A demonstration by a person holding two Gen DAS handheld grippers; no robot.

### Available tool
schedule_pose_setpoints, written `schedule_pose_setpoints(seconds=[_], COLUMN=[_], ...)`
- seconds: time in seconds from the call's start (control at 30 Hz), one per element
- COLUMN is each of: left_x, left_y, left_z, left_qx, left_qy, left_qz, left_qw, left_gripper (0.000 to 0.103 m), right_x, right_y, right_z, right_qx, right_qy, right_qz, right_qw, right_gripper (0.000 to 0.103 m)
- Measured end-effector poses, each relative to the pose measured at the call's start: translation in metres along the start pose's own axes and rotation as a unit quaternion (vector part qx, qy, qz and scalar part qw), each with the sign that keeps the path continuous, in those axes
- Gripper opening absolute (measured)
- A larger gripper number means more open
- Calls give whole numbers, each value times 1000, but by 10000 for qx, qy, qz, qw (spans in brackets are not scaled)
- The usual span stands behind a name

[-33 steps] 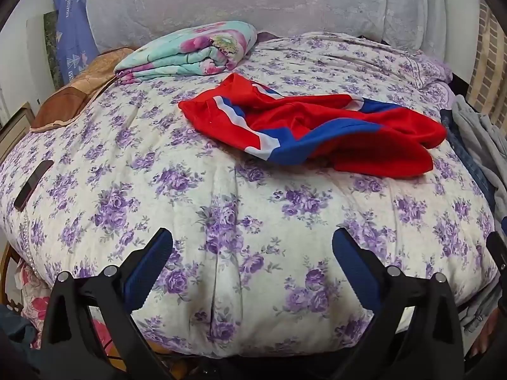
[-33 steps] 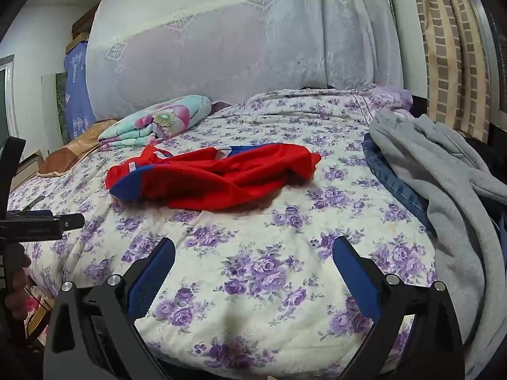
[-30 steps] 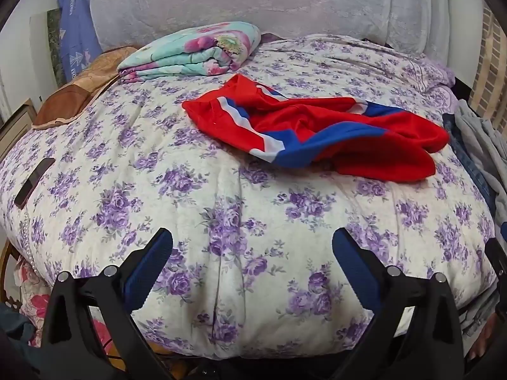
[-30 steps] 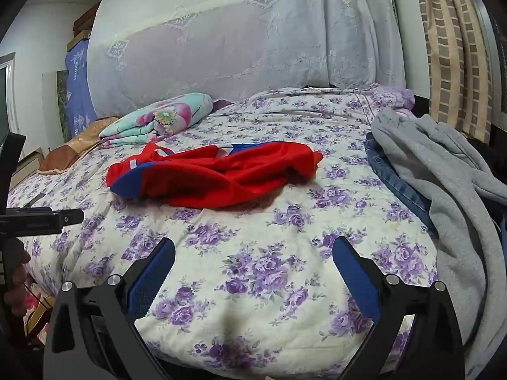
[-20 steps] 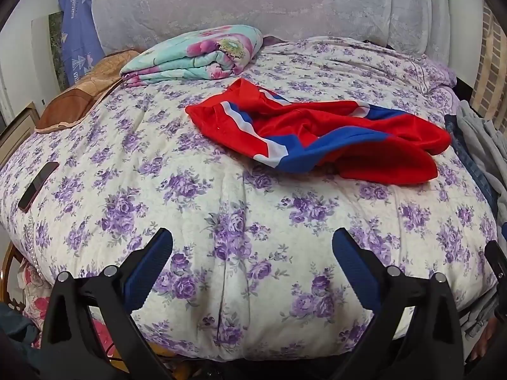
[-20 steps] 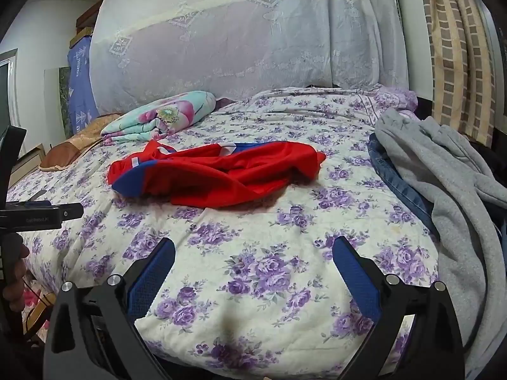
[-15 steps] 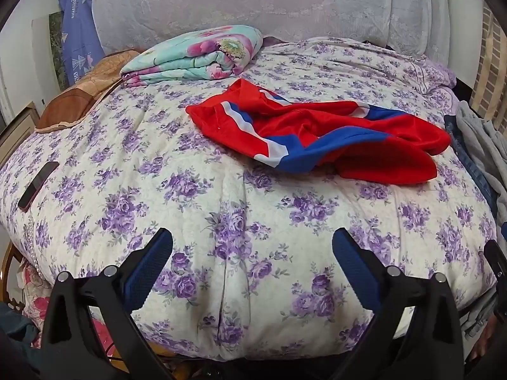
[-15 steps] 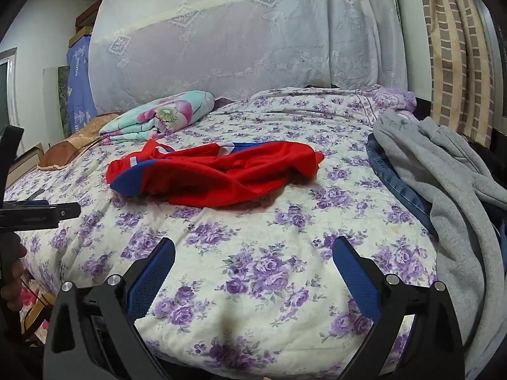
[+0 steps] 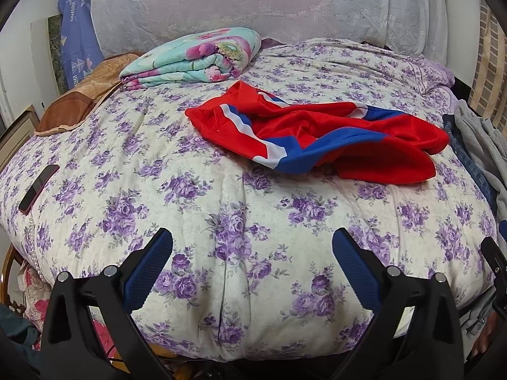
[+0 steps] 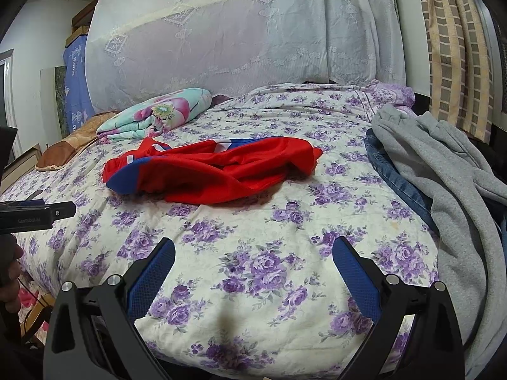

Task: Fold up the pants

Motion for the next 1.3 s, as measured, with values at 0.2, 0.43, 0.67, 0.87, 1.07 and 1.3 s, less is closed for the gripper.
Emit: schedule_pose_setpoints(seconds=[0.2, 0.43, 0.67, 0.87, 1.07, 1.3], left_x=[1, 3, 4, 5, 6, 8], left_y=[0, -2, -3, -4, -5, -6], left_z=[0, 1, 2, 2, 3, 4], left_qx=[-2, -16, -22, -20, -11, -3], left_qy=[-21, -33, -36, -43, -53, -61], left_qz=[-9, -11, -8, -7, -11, -24], left_qw=[10000, 10000, 10000, 10000, 10000, 10000], left_gripper=[98, 98, 98, 98, 98, 98], right_x=[3, 4, 4, 6, 8, 8], right_y=[-2, -2, -2, -3, -4, -3], right_z=[2, 3, 3, 5, 8, 8], right_qx=[-13, -15, -17, -19, -27, -21], right_qy=[-41, -43, -42, -78, -105, -125], right_qz=[-13, -7, -13, -27, -35, -33], right_qw=[10000, 10000, 10000, 10000, 9999, 9999], right_gripper=[100, 100, 100, 100, 100, 100])
Point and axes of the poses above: each gripper's, at about its wrist camera, not at the fingertips, and x roughly the way its jaws point, y to its right, z to its underside, the point moved 8 cm from there along x, roughly the way its jaws point, and after that the axes turned 2 degrees about z, right-handed, at the moved point
